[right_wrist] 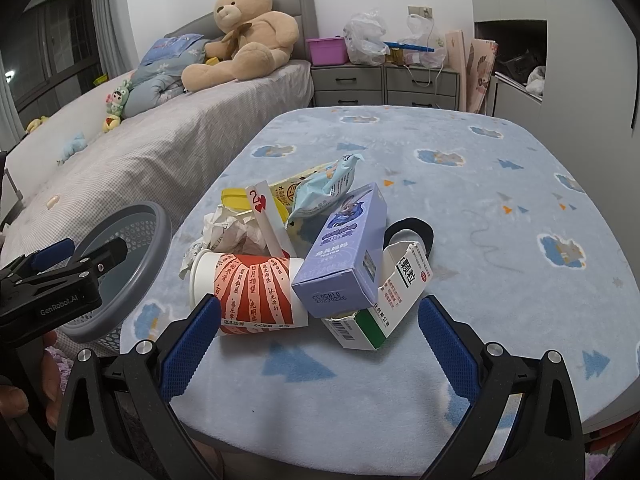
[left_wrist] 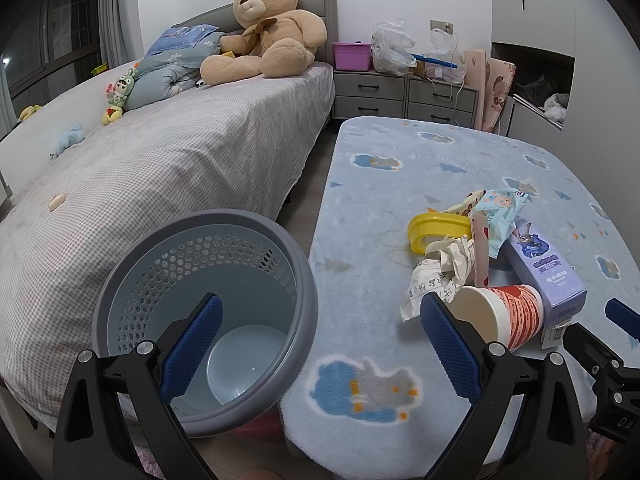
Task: Collect trash
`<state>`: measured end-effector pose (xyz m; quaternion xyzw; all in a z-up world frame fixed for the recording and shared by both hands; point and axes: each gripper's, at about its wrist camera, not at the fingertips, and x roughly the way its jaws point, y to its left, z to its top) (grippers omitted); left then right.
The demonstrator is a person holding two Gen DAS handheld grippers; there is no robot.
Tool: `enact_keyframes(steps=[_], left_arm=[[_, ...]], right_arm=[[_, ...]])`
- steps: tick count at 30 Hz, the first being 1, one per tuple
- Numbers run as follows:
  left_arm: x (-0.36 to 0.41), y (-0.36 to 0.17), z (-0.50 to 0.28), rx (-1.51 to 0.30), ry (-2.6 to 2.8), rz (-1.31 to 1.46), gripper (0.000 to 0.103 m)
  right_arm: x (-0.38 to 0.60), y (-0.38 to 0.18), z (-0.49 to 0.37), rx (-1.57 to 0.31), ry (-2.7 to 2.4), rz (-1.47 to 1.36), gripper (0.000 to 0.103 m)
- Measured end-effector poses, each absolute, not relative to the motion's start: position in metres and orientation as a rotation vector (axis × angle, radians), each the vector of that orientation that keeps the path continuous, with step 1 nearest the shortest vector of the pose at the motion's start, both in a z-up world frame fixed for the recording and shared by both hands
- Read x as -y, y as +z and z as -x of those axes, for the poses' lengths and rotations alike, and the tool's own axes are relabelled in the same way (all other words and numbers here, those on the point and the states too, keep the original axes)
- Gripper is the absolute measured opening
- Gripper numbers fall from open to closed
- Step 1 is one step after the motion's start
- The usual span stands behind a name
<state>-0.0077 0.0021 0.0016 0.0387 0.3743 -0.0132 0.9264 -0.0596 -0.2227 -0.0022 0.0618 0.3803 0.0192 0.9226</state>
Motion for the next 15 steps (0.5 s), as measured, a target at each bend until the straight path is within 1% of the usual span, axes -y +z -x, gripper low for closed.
enact_keyframes(steps=[15], left_arm=[[-0.0022, 0.0017, 0.0074, -0.767, -0.027, -0.079, 0.095]], right_arm=[[0.2225, -0.0025, 0.0599, -0.782, 0.04, -0.126, 0.097]])
